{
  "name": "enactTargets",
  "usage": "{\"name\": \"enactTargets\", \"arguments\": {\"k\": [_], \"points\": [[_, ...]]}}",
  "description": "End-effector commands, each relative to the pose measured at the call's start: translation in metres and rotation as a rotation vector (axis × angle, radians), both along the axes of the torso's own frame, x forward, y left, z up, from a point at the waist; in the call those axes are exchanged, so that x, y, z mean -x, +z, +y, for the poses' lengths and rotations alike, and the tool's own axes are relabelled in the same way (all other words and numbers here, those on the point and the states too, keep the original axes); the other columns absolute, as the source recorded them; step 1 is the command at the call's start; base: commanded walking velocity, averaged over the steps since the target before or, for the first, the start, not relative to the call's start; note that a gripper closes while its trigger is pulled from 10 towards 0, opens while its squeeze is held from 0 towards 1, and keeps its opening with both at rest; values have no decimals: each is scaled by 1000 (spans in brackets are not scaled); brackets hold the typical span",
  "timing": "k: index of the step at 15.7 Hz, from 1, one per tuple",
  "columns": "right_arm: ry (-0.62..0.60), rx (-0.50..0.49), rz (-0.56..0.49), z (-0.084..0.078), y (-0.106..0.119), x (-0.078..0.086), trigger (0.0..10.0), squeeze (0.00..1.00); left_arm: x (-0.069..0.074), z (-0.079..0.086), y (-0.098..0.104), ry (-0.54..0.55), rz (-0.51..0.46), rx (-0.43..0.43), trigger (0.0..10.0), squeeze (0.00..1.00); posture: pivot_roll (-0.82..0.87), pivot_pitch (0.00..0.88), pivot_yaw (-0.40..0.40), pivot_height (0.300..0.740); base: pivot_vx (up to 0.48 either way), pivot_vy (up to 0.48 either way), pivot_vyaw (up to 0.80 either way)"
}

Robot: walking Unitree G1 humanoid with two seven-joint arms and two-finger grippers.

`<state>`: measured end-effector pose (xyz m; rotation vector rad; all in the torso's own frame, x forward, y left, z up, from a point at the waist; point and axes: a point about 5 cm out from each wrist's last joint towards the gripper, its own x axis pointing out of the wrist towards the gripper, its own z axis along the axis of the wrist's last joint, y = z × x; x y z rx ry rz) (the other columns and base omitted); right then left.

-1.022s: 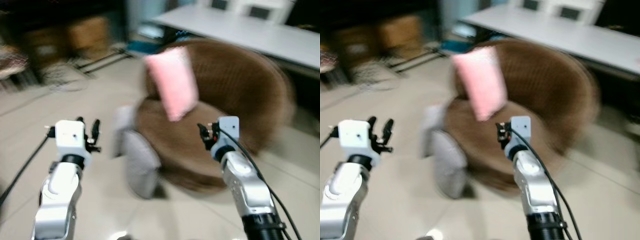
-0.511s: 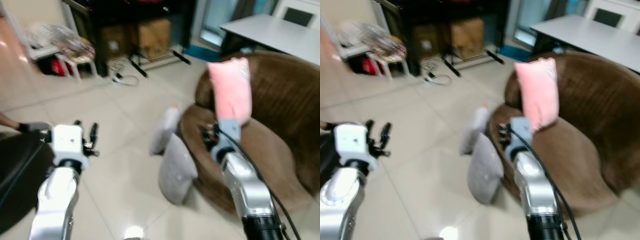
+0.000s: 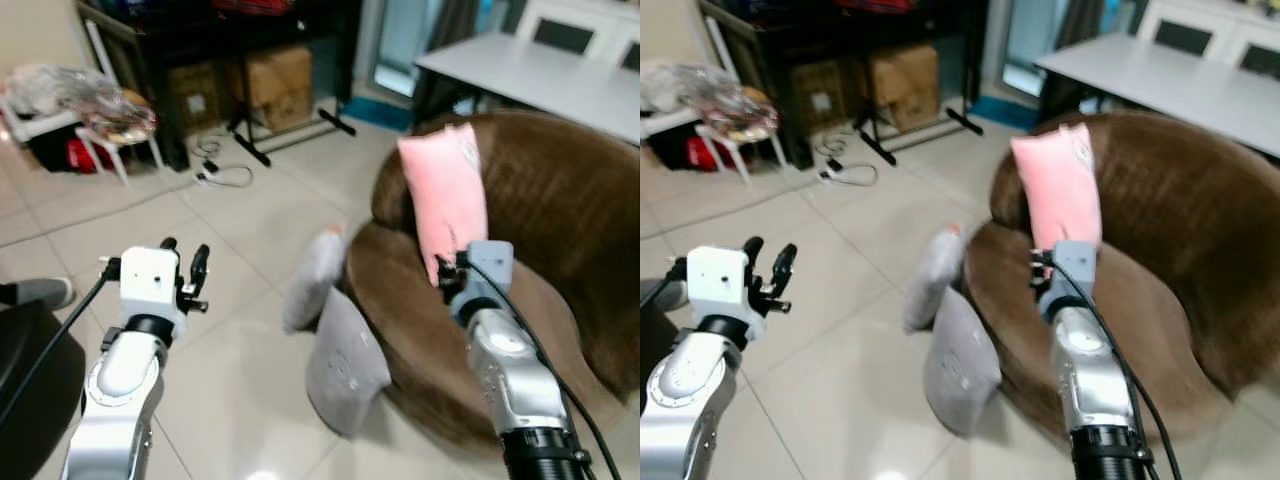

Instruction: Move the pillow to the sofa from floor

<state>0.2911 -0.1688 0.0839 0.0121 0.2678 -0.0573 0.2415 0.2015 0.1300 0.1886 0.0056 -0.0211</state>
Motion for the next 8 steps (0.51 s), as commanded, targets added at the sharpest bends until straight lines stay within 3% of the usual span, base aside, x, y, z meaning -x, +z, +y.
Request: {"name": "enactTargets", "arguments": {"k": [1, 8], "points": [[23, -15, -28, 9, 6, -3, 10000, 0, 0, 4, 3, 8, -7, -18, 10000, 0, -62, 0, -51, 740, 337, 0, 0], [6, -66, -25, 8, 6, -2, 10000, 0, -1, 2, 0, -4, -2, -26, 10000, 0, -72, 0, -43, 740, 337, 0, 0]]}}
